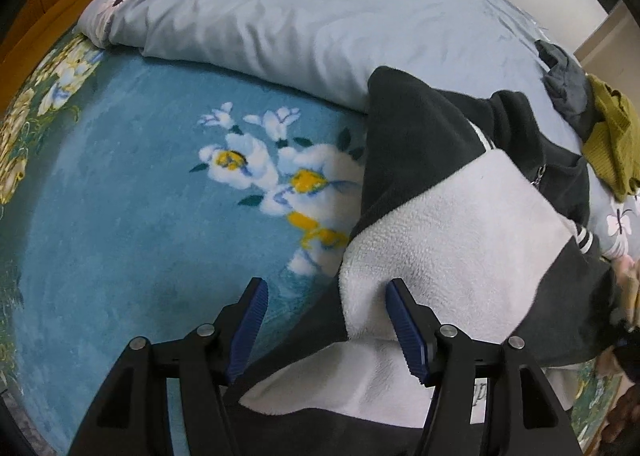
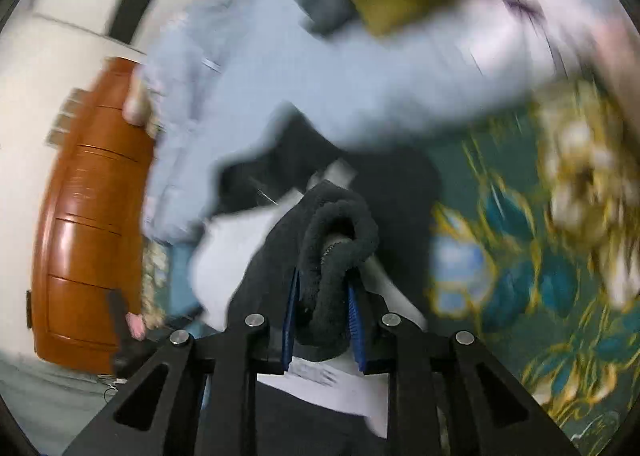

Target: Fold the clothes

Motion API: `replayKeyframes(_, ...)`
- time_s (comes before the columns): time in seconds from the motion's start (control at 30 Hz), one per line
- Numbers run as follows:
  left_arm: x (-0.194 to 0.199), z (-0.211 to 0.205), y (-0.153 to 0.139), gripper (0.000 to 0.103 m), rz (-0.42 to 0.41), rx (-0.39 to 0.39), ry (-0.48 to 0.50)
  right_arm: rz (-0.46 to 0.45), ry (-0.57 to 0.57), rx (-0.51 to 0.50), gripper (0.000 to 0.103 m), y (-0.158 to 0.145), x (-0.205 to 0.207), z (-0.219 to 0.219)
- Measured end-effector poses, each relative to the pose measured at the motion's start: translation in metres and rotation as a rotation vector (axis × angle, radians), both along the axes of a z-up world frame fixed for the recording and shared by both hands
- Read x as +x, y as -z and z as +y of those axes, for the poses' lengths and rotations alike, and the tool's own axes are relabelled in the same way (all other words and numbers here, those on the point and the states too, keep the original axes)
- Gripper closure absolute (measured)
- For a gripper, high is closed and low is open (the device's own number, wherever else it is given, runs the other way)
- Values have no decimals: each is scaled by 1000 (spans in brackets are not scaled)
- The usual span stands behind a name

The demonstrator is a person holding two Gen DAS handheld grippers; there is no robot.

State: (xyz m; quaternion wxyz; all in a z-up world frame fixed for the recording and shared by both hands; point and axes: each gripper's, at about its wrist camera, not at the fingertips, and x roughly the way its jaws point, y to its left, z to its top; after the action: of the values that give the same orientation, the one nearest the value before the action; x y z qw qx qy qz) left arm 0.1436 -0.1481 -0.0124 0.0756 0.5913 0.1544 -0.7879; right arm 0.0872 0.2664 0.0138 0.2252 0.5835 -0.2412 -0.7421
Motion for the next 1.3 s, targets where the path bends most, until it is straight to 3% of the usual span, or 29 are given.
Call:
replayKeyframes(0.33, -5, 2, 14, 34, -55, -31, 16, -126, 100, 53, 77, 47, 0, 24)
replayKeyframes(0.4, -7, 1, 10, 36, -63, -18, 11, -129, 102, 55, 76, 42, 2, 27)
replayKeyframes(0.57, 6, -4, -14, 36, -18, 104, 36, -87, 88, 69, 66, 12, 15, 32)
replayKeyframes(0.73, 44, -17, -32, 34, 68, 285, 46, -75, 127, 7, 58, -8, 68, 55)
replayKeyframes(0.8, 63, -21, -40, 30, 112, 352, 43, -77, 136, -9, 58, -12, 95, 69)
replayKeyframes(0.93, 88, -23, -61, 20, 242, 407, 116, -49, 184, -71, 58, -23, 139, 91)
replayKeyframes(1.0, 97, -19, -71, 16, 263, 377, 170, -8, 222, -95, 56, -33, 158, 103)
replayKeyframes(1.07, 106, -14, -80, 16, 260, 298, 218, 23, 246, -101, 38, -40, 169, 107)
replayKeyframes(1.13, 119, -16, -88, 16, 248, 231, 244, 30, 243, -106, 33, -43, 178, 101)
replayKeyframes(1.2, 129, -22, -89, 15, 235, 223, 253, 21, 217, -92, 30, -45, 186, 99)
replayKeyframes(1.3, 149, -35, -81, 15, 181, 285, 237, -7, 174, -79, 30, -45, 201, 97)
